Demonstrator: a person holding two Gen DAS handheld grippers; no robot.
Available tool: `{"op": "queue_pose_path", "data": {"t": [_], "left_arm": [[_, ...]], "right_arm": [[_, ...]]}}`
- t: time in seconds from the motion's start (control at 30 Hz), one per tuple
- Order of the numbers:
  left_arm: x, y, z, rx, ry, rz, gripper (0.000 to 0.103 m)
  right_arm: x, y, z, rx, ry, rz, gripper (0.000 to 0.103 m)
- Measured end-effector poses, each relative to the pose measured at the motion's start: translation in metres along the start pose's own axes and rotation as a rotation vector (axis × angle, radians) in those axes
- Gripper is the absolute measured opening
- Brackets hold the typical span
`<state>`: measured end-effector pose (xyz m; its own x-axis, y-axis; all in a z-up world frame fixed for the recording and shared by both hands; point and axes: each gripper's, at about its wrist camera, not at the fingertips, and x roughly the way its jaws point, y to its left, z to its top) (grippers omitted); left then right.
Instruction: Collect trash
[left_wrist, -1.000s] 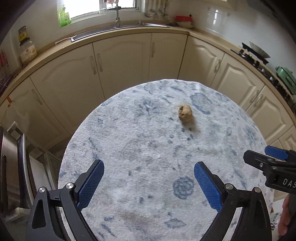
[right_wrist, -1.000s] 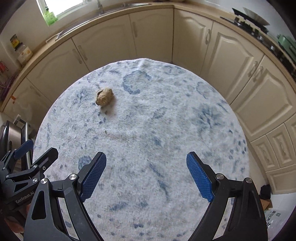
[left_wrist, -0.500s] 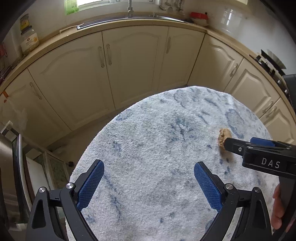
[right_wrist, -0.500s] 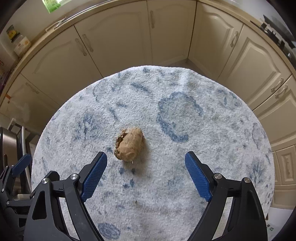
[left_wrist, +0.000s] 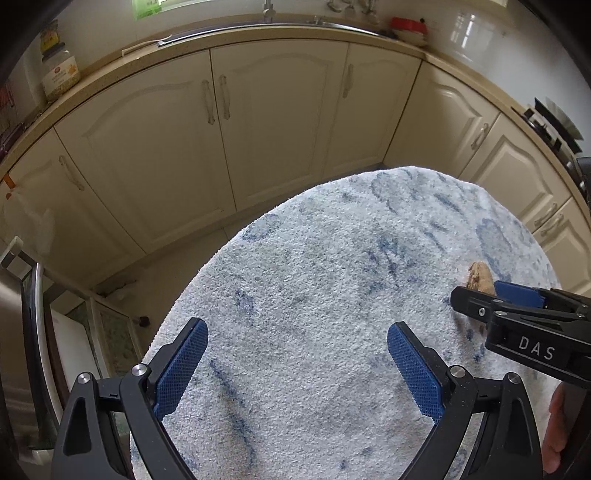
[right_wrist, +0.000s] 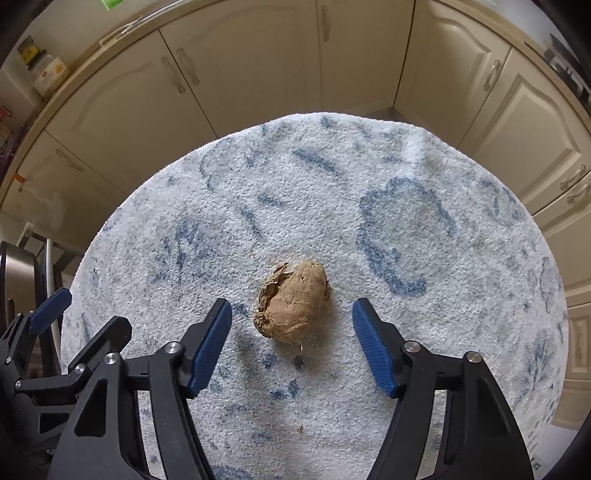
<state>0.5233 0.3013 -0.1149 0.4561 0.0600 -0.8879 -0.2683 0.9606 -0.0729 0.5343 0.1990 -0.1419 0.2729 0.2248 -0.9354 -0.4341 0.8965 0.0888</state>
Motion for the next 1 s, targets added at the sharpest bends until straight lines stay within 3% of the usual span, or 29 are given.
{"op": "queue_pose_path", "data": {"t": [0.1, 0.33, 0.47, 0.67, 1.0], "left_arm": [[-0.002, 0.001, -0.002, -0.007, -0.001, 0.003, 0.096], [-0.012, -0.003, -0.012, 0.012, -0.005, 0.007, 0.096], [-0.025, -0.006, -0.025, 0.021, -0.009, 0.002, 0.096], [-0.055, -0.010, -0.054, 0.035, -0.021, -0.011, 0.096], [-0.109, -0.010, -0.139, 0.063, -0.013, -0.049, 0.096]], "right_arm": [[0.000, 0.001, -0.002, -0.009, -0.006, 0.018, 0.038], [-0.015, 0.001, -0.033, -0.034, -0.011, 0.009, 0.033], [-0.025, 0.000, -0.057, -0.039, 0.024, 0.048, 0.032], [-0.040, -0.009, -0.107, -0.031, 0.044, 0.053, 0.030], [-0.076, -0.018, -0.223, -0.032, 0.089, 0.097, 0.029]]}}
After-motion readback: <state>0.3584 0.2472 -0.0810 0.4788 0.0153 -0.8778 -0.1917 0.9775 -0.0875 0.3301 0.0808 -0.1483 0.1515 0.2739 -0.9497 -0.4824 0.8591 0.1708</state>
